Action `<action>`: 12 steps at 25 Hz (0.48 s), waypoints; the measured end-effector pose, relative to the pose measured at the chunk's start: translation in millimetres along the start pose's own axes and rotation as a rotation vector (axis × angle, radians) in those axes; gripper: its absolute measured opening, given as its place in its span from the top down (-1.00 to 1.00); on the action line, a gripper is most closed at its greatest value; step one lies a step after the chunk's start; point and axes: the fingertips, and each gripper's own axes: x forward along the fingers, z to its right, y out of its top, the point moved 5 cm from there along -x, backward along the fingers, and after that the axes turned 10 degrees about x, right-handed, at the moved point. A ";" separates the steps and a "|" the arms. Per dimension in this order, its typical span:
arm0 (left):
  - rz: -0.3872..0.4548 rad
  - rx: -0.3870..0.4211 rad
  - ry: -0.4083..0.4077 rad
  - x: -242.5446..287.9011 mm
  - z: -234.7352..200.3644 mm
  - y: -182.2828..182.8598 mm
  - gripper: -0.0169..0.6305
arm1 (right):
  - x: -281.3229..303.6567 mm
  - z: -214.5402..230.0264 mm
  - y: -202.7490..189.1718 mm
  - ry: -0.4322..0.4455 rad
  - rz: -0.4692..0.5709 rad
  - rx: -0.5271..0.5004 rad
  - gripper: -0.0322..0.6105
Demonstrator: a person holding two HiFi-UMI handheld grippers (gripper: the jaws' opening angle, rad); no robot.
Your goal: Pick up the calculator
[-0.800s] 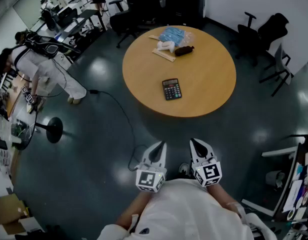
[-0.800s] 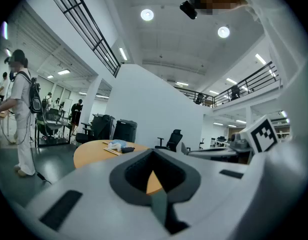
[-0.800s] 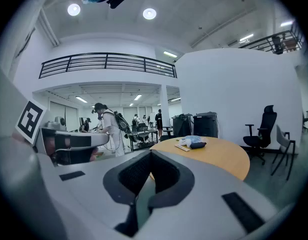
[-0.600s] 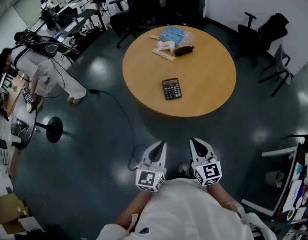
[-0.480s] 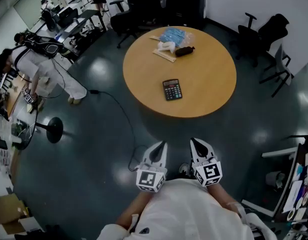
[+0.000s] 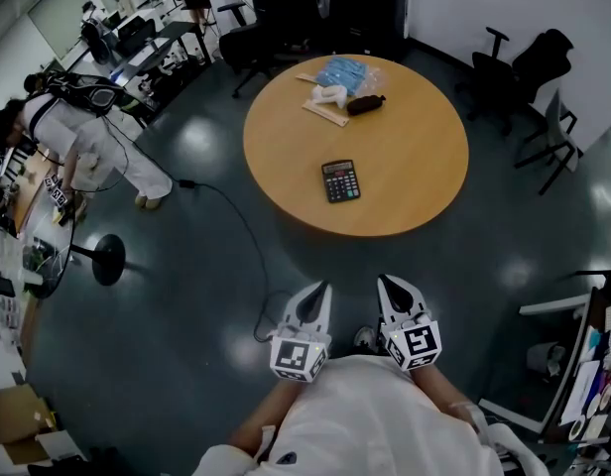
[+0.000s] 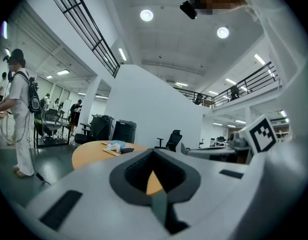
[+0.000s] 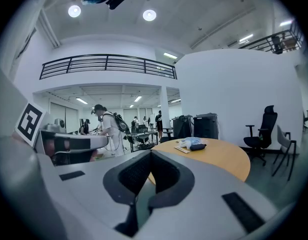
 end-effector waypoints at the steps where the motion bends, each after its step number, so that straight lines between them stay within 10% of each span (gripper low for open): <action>1: 0.000 -0.001 0.002 1.2 0.2 0.1 0.93 | 0.1 1.7 1.0 0.002 0.004 0.002 0.86; 12: -0.049 -0.024 0.086 26.0 2.6 -12.5 0.93 | 13.8 42.8 7.0 0.036 -0.002 0.014 0.86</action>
